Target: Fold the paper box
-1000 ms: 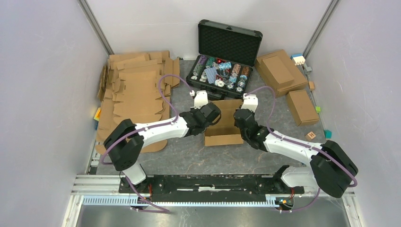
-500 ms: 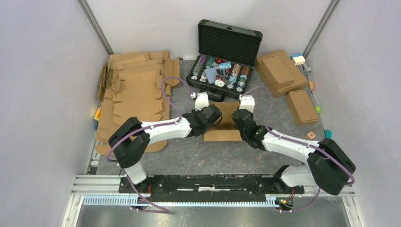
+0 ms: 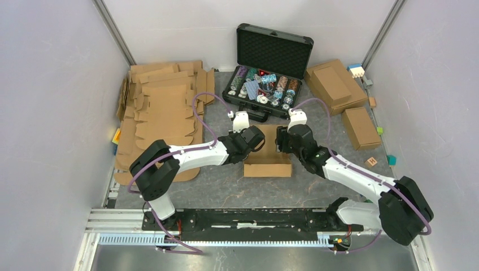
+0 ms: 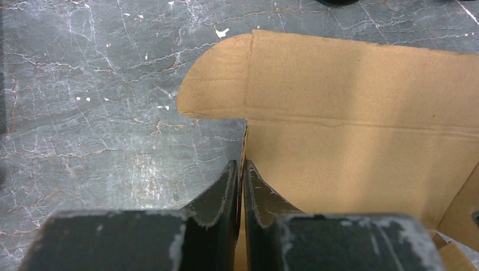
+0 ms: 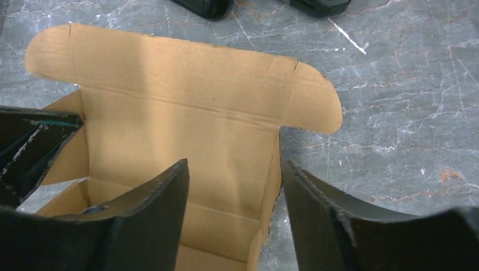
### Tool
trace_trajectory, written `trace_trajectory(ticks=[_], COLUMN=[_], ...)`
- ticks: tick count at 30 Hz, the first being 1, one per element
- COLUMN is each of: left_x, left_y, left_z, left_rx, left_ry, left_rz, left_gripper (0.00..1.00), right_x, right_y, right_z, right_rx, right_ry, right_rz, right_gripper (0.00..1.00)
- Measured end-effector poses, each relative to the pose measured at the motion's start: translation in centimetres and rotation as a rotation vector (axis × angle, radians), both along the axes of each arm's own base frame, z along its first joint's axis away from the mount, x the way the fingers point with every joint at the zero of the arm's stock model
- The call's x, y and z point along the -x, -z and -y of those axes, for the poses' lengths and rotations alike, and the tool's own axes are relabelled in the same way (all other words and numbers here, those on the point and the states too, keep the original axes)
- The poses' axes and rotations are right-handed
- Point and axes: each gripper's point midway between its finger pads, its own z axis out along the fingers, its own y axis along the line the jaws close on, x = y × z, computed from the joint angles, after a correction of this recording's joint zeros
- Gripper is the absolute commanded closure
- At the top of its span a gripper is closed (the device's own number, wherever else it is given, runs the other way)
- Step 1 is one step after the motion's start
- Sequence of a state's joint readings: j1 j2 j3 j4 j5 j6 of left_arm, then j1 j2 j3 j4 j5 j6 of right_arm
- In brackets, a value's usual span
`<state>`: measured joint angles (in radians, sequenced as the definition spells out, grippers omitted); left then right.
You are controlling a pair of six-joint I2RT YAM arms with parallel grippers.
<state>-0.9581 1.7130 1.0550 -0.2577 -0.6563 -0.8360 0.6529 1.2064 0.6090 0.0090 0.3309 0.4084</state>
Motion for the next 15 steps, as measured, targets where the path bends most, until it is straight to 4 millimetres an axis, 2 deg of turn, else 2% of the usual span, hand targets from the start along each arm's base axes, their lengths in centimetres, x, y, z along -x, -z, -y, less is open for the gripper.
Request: trace_trajectory(ticks=[4, 6, 10, 15], left_x=[0.0, 0.1, 0.2, 0.2], left_y=[0.1, 0.2, 0.3, 0.0], left_z=[0.0, -0.1, -0.3, -0.3], left_rx=[0.000, -0.003, -0.006, -0.001], left_ry=[0.000, 0.000, -0.001, -0.001], left_rz=[0.000, -0.001, -0.003, 0.001], left_gripper=[0.86, 0.86, 0.86, 0.86], right_x=[0.8, 1.3, 2.8, 4.4], right_y=[-0.1, 0.0, -0.1, -2.7], right_z=[-0.3, -0.4, -0.3, 0.3], right_rx=[0.000, 0.006, 0.020, 0.007], right_ry=[-0.045, -0.066, -0.129, -0.187], right_rz=[-0.029, -0.053, -0.085, -0.040], right_gripper=[0.16, 0.03, 0.02, 0.02])
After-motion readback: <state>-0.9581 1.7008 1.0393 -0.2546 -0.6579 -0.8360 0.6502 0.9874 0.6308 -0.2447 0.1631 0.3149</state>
